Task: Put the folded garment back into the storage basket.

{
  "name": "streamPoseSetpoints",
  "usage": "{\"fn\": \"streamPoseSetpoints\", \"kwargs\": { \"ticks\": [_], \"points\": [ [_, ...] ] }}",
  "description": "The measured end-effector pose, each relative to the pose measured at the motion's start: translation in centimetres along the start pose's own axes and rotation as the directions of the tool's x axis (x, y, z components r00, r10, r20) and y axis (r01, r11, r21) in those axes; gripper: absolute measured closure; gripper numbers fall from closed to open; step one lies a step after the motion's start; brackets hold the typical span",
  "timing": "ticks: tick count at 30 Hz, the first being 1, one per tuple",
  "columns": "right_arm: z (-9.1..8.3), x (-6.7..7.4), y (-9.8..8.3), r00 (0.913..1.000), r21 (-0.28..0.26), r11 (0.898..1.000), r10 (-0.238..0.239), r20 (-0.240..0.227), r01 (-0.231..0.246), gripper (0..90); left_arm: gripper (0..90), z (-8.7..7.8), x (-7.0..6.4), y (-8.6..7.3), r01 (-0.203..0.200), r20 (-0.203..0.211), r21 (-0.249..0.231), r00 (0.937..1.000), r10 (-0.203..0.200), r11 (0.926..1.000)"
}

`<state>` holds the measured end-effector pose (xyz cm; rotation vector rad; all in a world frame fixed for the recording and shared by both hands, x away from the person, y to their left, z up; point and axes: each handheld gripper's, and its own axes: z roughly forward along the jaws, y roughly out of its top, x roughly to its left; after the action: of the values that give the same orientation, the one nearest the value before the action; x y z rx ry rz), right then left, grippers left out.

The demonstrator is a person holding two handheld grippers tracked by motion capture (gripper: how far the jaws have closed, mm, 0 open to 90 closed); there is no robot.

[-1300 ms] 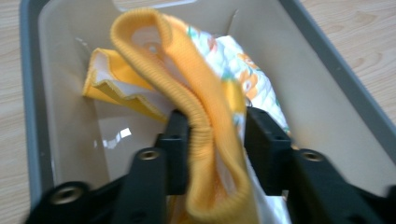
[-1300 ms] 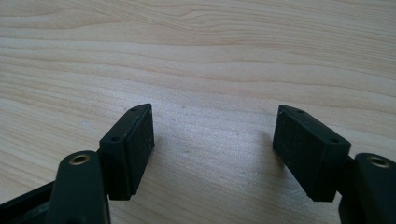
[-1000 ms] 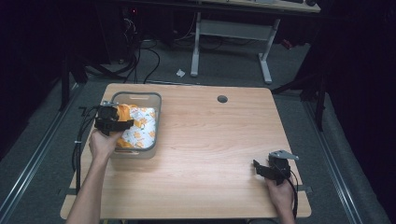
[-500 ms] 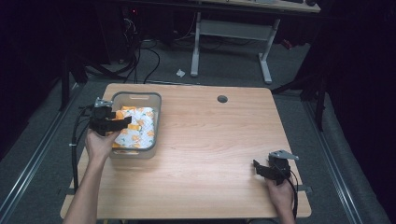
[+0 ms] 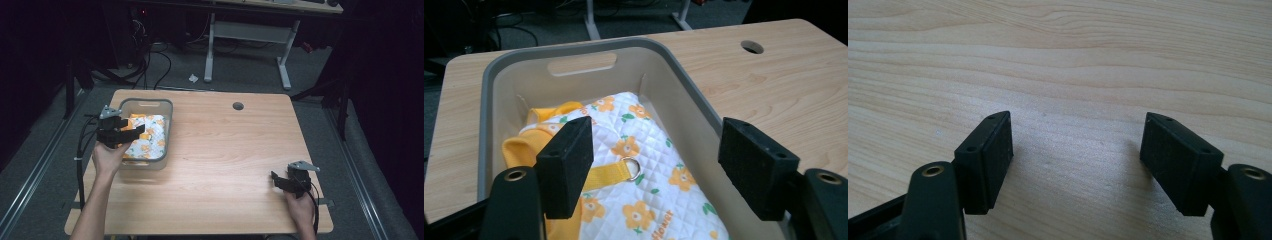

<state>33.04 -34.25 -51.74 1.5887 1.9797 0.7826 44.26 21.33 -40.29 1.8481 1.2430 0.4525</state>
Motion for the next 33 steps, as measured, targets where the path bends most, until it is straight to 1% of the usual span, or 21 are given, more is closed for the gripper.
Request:
{"fn": "streamPoseSetpoints", "kwargs": {
  "ticks": [3,8,10,16,24,33],
  "points": [
    [0.0,0.0,0.0,1.0000,0.000,1.000,-0.001,0.000,0.001,29.6,30.2,-0.2,-0.5,0.0,-0.001,0.019,0.004,0.9998,0.001,1.0000],
    [0.0,0.0,0.0,1.0000,0.000,1.000,0.000,0.000,0.000,29.6,30.0,-0.7,-1.5,-0.2,-0.015,0.041,-0.013,0.9991,0.015,0.9998],
    [0.0,0.0,0.0,1.0000,0.000,1.000,0.000,0.000,0.000,29.6,31.3,-0.8,-1.8,-0.4,-0.015,0.049,-0.006,0.9987,0.015,0.9999],
    [0.0,0.0,0.0,1.0000,0.001,1.000,0.000,0.001,0.000,29.6,32.5,-0.9,-2.7,-0.7,-0.018,0.068,-0.013,0.9975,0.018,0.9998],
    [0.0,0.0,0.0,1.0000,0.000,1.000,0.000,0.000,0.000,29.6,32.5,-1.1,-3.7,-1.0,-0.041,0.087,-0.019,0.9953,0.043,0.9990],
    [0.0,0.0,0.0,1.0000,0.002,1.000,0.000,0.001,0.000,29.6,32.5,-1.3,-4.7,-1.5,-0.054,0.107,-0.027,0.9927,0.057,0.9982]
  ]
}}
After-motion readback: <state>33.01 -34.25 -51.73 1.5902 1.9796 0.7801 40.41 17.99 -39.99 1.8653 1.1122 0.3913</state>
